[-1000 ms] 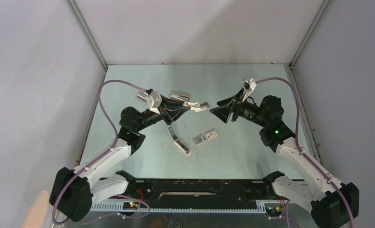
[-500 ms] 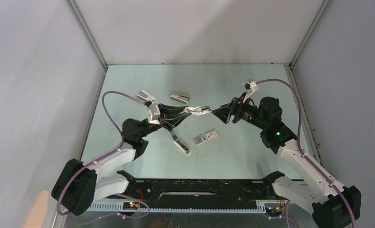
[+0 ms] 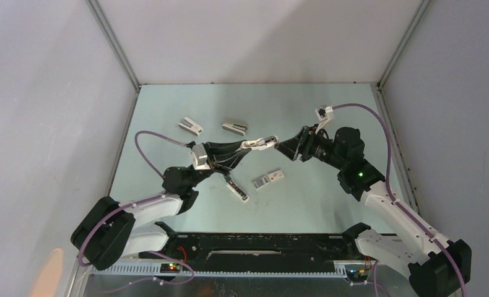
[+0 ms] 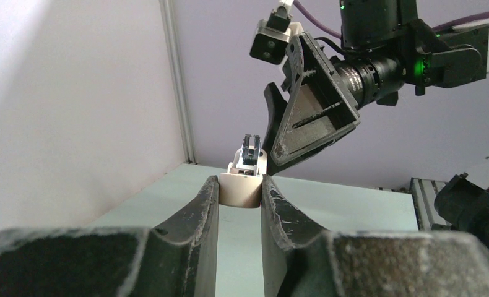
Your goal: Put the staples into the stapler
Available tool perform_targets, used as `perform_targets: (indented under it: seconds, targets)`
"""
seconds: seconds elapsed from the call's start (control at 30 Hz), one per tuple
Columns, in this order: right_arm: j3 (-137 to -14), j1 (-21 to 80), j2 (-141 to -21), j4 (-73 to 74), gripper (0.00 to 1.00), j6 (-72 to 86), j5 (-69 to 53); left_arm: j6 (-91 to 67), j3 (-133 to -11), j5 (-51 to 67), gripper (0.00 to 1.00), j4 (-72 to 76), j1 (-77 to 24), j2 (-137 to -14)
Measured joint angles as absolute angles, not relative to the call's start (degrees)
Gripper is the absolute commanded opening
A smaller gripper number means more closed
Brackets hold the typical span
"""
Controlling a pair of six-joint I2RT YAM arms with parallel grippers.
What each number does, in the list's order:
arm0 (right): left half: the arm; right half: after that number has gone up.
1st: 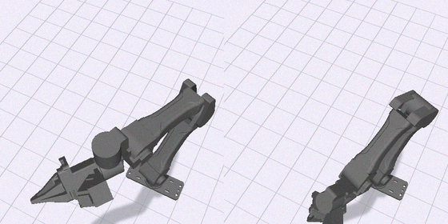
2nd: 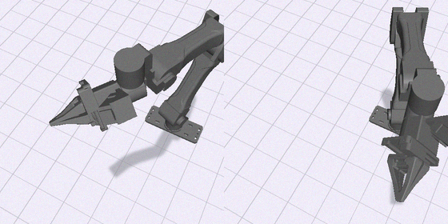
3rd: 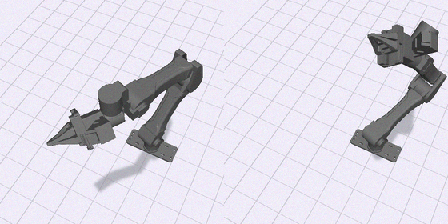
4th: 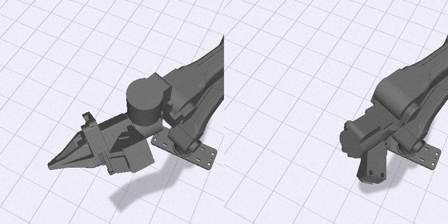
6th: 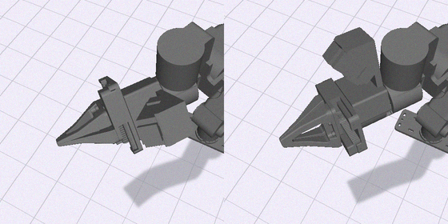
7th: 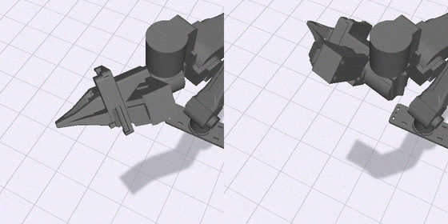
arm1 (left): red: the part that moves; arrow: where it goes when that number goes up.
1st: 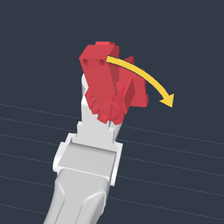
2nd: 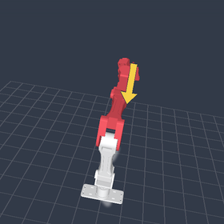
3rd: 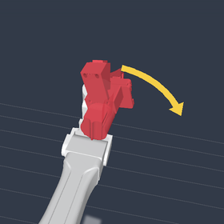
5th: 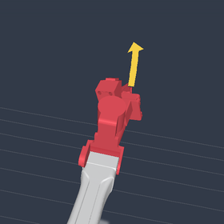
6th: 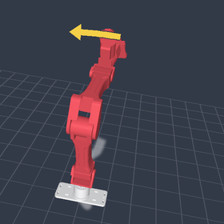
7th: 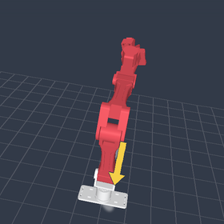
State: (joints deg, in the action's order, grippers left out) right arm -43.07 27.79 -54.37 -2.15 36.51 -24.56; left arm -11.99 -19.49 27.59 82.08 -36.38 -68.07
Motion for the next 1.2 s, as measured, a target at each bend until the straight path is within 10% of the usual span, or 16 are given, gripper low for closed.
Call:
perform_targets:
  seconds: [0.73,1.2]
  targets:
    - [-38.89,28.08,-55.61,-18.87,0.40,50.70,-23.97,-13.06,-19.40,24.14,0.00,85.21,-38.09,-69.73]
    - [-38.46,22.52,-52.75,-17.19,0.57,46.63,-28.21,-12.97,-19.40,24.23,0.00,84.88,-38.13,-69.38]
